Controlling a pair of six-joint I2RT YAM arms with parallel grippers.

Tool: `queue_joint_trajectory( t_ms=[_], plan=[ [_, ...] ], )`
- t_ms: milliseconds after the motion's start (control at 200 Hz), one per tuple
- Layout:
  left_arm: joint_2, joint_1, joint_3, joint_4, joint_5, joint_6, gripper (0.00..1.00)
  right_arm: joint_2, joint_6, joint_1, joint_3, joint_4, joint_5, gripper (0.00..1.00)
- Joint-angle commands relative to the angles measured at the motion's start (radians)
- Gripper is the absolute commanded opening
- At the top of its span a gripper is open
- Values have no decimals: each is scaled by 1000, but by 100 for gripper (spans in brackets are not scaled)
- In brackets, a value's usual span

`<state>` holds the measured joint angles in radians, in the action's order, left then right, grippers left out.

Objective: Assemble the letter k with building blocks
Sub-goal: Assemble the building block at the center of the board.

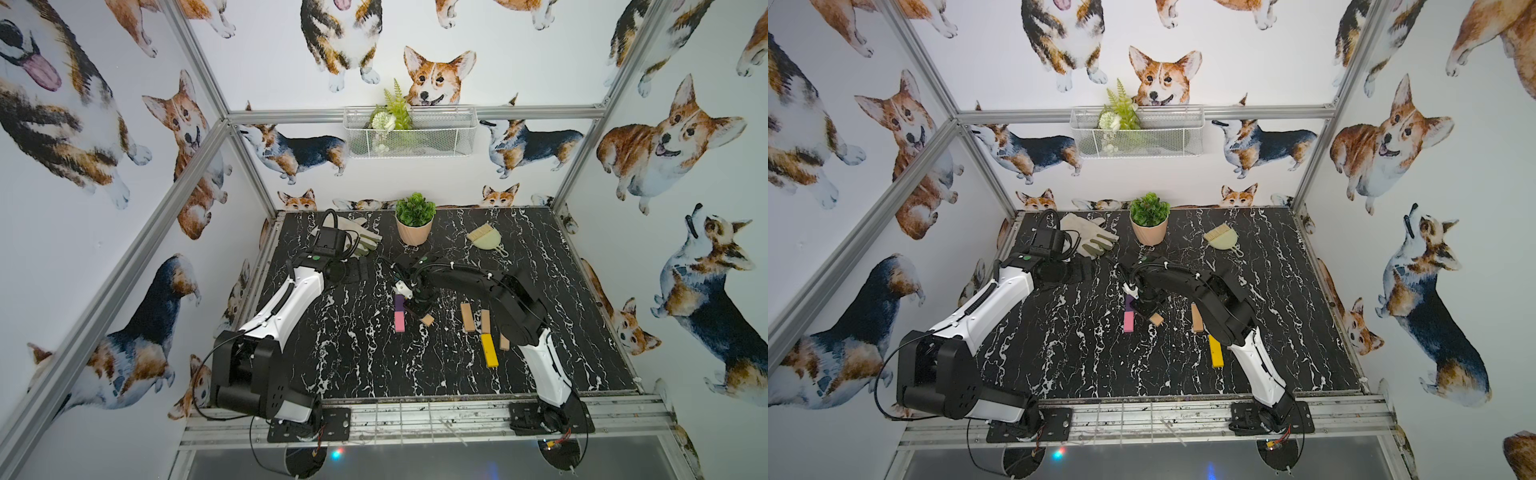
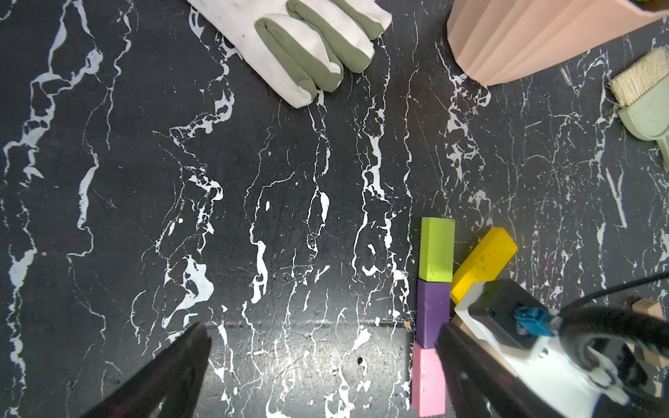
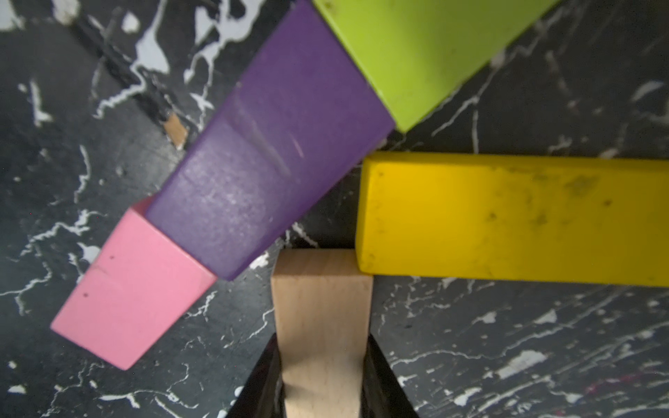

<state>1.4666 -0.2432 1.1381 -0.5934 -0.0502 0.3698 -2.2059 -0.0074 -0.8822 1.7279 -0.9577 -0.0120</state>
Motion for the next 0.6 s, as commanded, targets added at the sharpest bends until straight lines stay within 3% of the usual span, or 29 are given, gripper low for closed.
queue_joint_trajectory(
  t_ms=[0,290,596],
  plan=[
    [3,1,6,7,-3,5,100,-5,-22,-6,7,-1,-11,32],
    [9,1,7,9,-7,6,100,-13,-19,-8,6,-4,-13,34],
    [15,1,9,9,-8,6,100,-5,-6,-8,-2,5,-13,50]
  ],
)
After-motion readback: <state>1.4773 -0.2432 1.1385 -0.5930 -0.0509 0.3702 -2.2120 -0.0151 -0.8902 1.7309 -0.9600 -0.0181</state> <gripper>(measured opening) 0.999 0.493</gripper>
